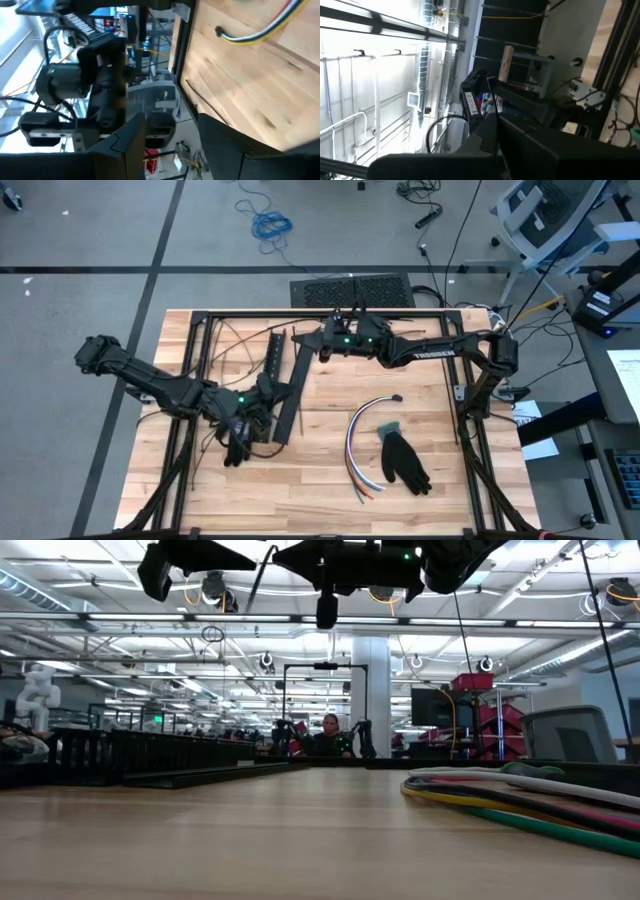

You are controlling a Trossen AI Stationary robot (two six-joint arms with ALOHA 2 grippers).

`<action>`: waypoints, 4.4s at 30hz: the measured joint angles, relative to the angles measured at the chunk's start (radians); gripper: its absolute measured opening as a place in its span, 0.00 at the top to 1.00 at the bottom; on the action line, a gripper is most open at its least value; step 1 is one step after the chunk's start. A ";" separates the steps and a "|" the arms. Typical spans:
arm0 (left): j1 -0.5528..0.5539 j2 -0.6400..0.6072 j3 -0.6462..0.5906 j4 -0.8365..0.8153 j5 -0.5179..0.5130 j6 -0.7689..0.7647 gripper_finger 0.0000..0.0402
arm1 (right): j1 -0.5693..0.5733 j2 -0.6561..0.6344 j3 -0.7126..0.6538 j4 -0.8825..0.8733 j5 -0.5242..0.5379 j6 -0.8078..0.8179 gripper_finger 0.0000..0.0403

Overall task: Ziptie cables
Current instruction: Wrap the cable wires with the black ziptie

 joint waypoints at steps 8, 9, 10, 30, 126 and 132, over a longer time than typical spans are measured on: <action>-0.031 -0.005 0.000 -0.064 0.008 -0.005 0.56 | -0.032 -0.010 0.000 -0.024 -0.023 -0.014 1.00; -0.031 -0.005 0.000 -0.049 0.015 -0.005 0.56 | -0.032 -0.010 0.000 -0.043 -0.022 -0.023 1.00; -0.031 -0.005 0.000 -0.042 0.017 -0.005 0.56 | -0.031 -0.010 0.000 -0.057 -0.022 -0.029 1.00; -0.001 0.002 -0.001 0.002 0.159 -0.003 0.56 | 0.001 -0.010 0.000 -0.081 0.023 -0.023 1.00; 0.336 0.020 0.016 0.252 0.620 -2.467 1.00 | -0.070 -0.017 0.000 -0.075 -0.275 -1.380 1.00; 0.337 0.021 0.016 0.296 0.575 -2.468 1.00 | -0.085 -0.052 0.000 -0.168 -0.276 -1.457 1.00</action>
